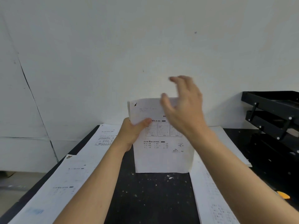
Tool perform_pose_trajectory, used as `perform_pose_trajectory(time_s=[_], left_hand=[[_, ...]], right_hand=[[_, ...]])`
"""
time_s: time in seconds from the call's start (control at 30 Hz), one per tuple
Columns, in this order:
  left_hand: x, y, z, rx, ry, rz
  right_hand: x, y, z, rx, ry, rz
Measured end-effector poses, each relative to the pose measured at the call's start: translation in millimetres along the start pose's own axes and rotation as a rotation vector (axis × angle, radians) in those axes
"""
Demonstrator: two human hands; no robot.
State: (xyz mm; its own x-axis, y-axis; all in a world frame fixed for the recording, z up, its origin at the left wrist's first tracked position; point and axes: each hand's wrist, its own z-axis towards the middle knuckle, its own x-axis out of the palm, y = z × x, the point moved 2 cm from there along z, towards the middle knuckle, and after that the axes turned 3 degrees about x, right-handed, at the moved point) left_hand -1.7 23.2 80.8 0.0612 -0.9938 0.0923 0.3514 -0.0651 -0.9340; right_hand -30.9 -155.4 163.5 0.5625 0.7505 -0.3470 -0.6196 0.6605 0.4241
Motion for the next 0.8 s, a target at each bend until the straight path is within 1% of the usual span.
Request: perform_pose_trajectory(time_s=[0.07,0.1,0.2,0.27,0.33,0.4,0.5,0.63,0.67,0.77,0.8], left_hand=[[-0.6,-1.2,-1.2,0.001,-0.005,0.024],[-1.2,-1.9,-1.7,0.010,-0.003,0.063],[-1.0,-7.1,-3.6,0.124,0.061,0.192],[-0.7,-11.0,-7.1,0.192,0.094,0.187],[-2.4,-10.3,-9.5,0.181,0.108,0.152],[-5.5,-6.8,-9.9,0.149,0.078,0.163],[-10.2,-3.3,-5.9,0.094,0.010,0.122],[-10.7,-8.4,1.5,0.088,-0.008,0.072],[-10.7,-9.1,3.6,0.097,-0.009,0.071],[-9.0,-8.4,5.8,0.123,-0.025,0.099],[-8.5,-7.4,6.7,0.119,-0.036,0.094]], right_hand=[[18.4,23.6,0.1,-0.043,0.196,-0.111],[27.4,31.7,-2.4,-0.058,0.257,-0.141],[50.6,41.8,-12.7,-0.118,0.358,-0.230],[61.1,41.8,-18.4,-0.136,0.450,-0.296],[62.8,42.8,-19.3,-0.082,0.526,-0.275],[59.0,45.6,-17.4,-0.079,0.515,-0.259],[47.4,45.1,-10.2,-0.092,0.391,-0.259],[35.2,30.0,-2.1,-0.074,0.274,-0.359],[34.2,25.0,-1.5,-0.060,0.289,-0.388],[30.8,10.0,-1.7,0.004,0.410,-0.431],[27.7,4.2,-0.8,0.007,0.400,-0.419]])
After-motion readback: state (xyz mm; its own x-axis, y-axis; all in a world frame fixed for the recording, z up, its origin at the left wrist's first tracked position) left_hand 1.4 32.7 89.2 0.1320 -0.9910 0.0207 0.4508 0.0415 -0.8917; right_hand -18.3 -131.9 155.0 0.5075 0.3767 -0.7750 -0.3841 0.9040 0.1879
